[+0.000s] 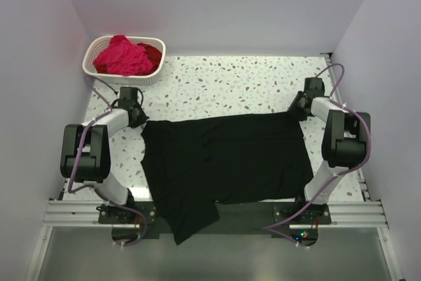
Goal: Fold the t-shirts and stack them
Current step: Fold the tshirt
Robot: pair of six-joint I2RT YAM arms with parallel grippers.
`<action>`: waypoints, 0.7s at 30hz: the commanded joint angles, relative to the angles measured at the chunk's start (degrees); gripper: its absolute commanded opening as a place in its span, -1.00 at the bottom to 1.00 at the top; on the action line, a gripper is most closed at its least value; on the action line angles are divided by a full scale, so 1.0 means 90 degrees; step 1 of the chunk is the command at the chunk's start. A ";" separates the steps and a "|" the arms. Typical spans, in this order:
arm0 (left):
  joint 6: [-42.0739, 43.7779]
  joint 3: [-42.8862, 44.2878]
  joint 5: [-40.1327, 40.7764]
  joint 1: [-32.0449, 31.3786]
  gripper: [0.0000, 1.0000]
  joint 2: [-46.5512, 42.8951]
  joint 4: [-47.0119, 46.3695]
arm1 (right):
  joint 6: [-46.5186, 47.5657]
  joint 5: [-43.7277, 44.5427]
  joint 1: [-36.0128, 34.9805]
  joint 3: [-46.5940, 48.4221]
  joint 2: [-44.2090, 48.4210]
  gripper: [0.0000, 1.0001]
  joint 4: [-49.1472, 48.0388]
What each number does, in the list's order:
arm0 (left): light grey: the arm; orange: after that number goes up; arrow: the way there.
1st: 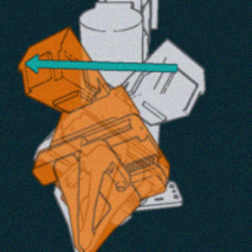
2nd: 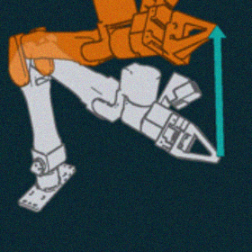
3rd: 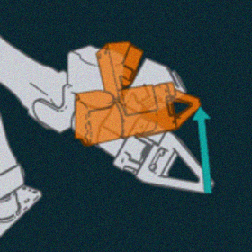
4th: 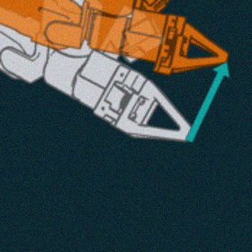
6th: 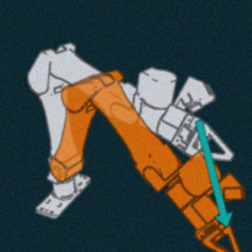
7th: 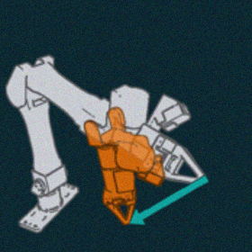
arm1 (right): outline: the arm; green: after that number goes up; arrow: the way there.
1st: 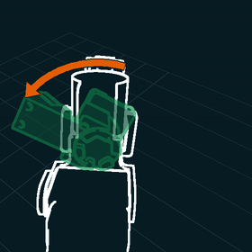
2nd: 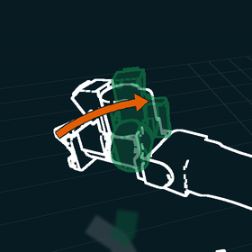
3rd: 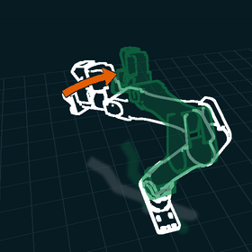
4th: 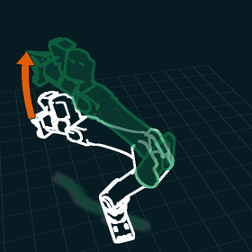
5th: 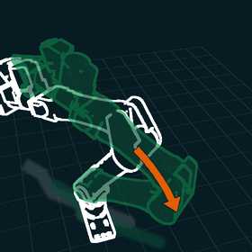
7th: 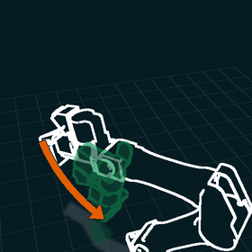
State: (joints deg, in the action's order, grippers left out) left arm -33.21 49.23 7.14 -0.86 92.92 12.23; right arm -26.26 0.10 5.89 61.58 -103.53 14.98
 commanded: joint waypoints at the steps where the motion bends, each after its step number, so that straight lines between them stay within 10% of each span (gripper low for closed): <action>1: 0.0135 0.0535 0.0535 0.0066 -1.00 0.0464 -0.0216 | -0.0139 0.0223 0.0292 0.0159 -0.0460 -0.34 -0.0132; 9: 0.0136 0.1015 0.0244 0.0096 -1.00 0.0916 -0.0011 | 0.0017 0.0058 0.0381 0.0609 -0.0724 -0.34 0.0093; 13: -0.0157 0.0595 -0.0167 0.0096 -0.41 -0.0252 -0.0226 | 0.0125 0.0028 0.0381 0.0687 -0.0704 -0.33 0.0210; 21: -0.0460 -0.0216 -0.0900 -0.0372 -0.22 -0.1185 -0.0324 | 0.0144 -0.0001 0.0390 0.0667 -0.0772 -0.33 0.0171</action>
State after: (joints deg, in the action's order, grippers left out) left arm -35.48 49.76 2.02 -1.78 82.46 10.98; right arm -25.89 -0.93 9.06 67.48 -108.14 15.09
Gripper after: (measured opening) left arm 0.384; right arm 0.332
